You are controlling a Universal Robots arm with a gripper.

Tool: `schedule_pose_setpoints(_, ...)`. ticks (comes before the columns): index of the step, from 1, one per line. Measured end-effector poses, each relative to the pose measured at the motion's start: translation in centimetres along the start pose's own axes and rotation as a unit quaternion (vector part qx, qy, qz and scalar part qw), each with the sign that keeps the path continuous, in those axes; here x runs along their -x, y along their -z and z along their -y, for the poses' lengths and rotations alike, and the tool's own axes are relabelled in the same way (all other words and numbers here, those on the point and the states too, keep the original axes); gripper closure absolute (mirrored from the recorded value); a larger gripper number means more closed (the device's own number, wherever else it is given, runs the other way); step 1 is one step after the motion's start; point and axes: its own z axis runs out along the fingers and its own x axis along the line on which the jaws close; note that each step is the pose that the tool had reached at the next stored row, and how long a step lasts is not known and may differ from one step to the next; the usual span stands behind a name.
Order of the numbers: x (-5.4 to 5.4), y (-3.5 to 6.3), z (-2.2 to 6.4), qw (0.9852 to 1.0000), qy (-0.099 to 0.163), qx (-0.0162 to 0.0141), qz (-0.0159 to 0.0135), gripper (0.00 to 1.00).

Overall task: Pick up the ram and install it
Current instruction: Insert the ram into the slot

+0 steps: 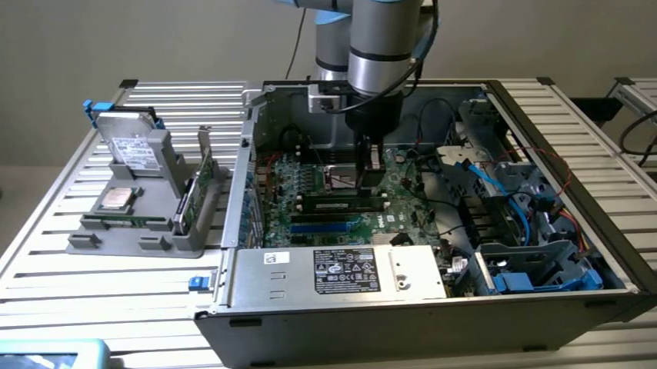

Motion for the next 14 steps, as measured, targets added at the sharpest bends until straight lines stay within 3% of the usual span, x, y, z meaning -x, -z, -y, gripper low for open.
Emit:
schedule_pose_setpoints(4,-0.5,1.39,0.75,1.0000,0.001,0.0047,-0.0001,0.67)
schedule_pose_setpoints(8,-0.7,1.60,1.72,1.0000,0.001,0.0049,-0.0001,0.67)
schedule_pose_setpoints(14,-0.7,1.60,1.73,1.0000,0.001,0.0051,-0.0001,0.67)
